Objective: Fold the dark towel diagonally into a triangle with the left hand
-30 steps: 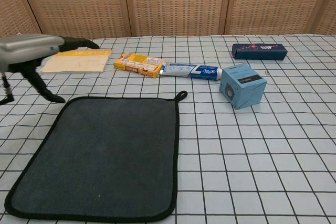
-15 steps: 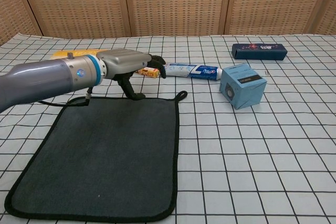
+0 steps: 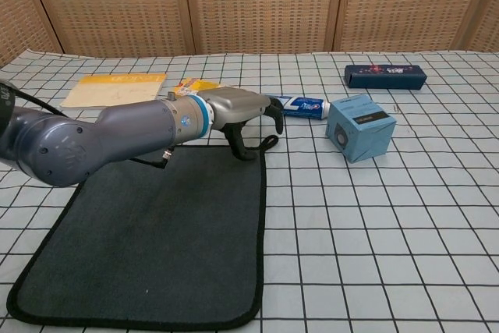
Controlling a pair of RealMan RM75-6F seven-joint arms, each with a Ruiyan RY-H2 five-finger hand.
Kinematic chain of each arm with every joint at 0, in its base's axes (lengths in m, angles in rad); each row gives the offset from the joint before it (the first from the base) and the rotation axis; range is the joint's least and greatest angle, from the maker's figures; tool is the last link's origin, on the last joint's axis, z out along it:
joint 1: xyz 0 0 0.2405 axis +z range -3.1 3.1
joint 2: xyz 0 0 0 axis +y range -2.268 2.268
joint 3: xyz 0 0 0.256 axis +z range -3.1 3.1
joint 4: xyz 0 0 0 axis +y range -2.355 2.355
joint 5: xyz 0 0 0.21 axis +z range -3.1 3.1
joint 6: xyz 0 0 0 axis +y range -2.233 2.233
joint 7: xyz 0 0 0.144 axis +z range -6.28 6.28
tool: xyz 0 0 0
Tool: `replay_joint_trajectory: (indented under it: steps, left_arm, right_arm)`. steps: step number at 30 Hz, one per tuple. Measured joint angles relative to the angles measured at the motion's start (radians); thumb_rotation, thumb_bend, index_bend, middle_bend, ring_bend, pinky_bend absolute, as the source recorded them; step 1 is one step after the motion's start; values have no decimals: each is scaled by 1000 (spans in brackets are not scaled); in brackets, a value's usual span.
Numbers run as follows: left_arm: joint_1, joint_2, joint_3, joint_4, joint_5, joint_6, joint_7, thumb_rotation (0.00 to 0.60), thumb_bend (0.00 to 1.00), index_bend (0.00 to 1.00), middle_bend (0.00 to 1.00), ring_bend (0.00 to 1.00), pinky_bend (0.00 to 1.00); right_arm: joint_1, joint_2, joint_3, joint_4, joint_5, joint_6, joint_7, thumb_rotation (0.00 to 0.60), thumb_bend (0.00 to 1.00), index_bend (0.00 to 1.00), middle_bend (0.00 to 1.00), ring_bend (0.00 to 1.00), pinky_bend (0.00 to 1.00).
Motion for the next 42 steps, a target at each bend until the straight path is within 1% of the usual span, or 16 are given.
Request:
replay_joint_trajectory:
  steps: [11, 16, 19, 22, 26, 29, 42]
  left_arm:
    - [-4, -26, 12, 46, -18, 7, -8, 600, 397, 302, 0, 0, 0]
    - [-5, -33, 14, 55, -23, 7, -15, 600, 397, 276, 0, 0, 0]
    - [-9, -43, 14, 67, -24, 7, -19, 600, 397, 278, 0, 0, 0]
    - [-12, -52, 15, 78, -26, 5, -21, 600, 397, 310, 0, 0, 0]
    - [-13, -63, 17, 90, -28, 5, -25, 600, 398, 400, 0, 0, 0]
    - [-13, -68, 18, 97, -27, 12, -26, 600, 398, 444, 0, 0, 0]
    - [3, -61, 21, 84, -24, 48, -26, 600, 398, 529, 0, 0, 0]
  right_arm:
    - [-2, 4, 0, 0, -1, -1, 12, 600, 0, 0, 0, 0, 0]
    - [-2, 4, 1, -1, 1, -2, 13, 600, 0, 0, 0, 0, 0]
    - [-2, 5, 1, -3, 1, -3, 14, 600, 0, 0, 0, 0, 0]
    - [-2, 6, 2, -2, 2, -4, 16, 600, 0, 0, 0, 0, 0]
    - [-3, 8, 3, -2, 3, -4, 24, 600, 0, 0, 0, 0, 0]
    - [-4, 9, 4, -1, 2, -2, 29, 600, 0, 0, 0, 0, 0]
    - [-5, 12, 2, -4, -6, 0, 40, 600, 0, 0, 0, 0, 0]
